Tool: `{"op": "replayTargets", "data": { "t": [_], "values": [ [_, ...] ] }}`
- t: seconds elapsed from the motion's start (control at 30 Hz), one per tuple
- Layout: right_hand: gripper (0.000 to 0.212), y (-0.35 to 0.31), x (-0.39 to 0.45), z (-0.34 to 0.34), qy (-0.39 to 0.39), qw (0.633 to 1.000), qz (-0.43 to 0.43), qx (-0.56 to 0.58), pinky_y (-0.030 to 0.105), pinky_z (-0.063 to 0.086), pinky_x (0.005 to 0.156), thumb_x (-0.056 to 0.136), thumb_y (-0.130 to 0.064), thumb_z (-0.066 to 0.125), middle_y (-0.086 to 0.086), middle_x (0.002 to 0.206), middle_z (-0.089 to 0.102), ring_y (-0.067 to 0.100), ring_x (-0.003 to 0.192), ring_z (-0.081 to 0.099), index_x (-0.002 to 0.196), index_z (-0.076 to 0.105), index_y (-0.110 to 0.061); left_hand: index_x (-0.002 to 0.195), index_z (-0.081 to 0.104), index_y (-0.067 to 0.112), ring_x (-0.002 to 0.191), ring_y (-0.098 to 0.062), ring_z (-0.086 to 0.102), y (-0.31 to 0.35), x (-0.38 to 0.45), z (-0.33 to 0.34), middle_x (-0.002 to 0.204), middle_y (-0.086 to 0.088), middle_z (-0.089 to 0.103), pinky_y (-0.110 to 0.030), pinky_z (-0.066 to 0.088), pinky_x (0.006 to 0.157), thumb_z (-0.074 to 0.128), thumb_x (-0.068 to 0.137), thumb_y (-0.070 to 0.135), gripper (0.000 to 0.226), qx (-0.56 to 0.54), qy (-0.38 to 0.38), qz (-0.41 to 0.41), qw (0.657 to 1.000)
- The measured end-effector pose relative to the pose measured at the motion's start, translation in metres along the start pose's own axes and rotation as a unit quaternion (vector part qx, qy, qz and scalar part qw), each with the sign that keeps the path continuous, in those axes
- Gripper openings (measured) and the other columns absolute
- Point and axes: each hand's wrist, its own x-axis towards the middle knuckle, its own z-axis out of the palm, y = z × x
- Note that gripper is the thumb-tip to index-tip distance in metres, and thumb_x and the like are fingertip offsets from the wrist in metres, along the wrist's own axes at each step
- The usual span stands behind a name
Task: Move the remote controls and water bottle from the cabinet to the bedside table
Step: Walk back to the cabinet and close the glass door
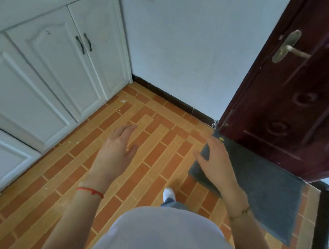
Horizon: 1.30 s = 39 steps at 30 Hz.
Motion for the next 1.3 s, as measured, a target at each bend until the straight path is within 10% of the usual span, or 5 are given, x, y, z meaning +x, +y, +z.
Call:
{"op": "replayTargets", "data": {
  "t": [0.57, 1.3],
  "values": [
    [0.056, -0.072, 0.318, 0.007, -0.110, 0.982, -0.153, -0.004, 0.037, 0.039, 0.110, 0.092, -0.041, 0.057, -0.003, 0.146, 0.043, 0.013, 0.136, 0.038, 0.143, 0.038, -0.029, 0.139, 0.047, 0.016, 0.131, -0.023, 0.045, -0.059, 0.216, -0.024, 0.139, -0.004, 0.051, -0.036, 0.038, 0.109, 0.059, 0.093, 0.017, 0.047, -0.022, 0.104, -0.155, 0.982],
    [0.048, -0.212, 0.652, 0.077, -0.106, 0.981, -0.161, 0.021, 0.019, 0.022, 0.103, 0.094, -0.028, 0.058, 0.001, 0.140, 0.049, 0.016, 0.133, 0.038, 0.139, 0.045, -0.018, 0.144, 0.042, 0.018, 0.135, -0.017, 0.040, -0.220, 0.544, -0.099, 0.142, -0.001, 0.048, -0.031, 0.034, 0.112, 0.054, 0.096, 0.020, 0.050, -0.011, 0.110, -0.149, 0.983]
  ]
}}
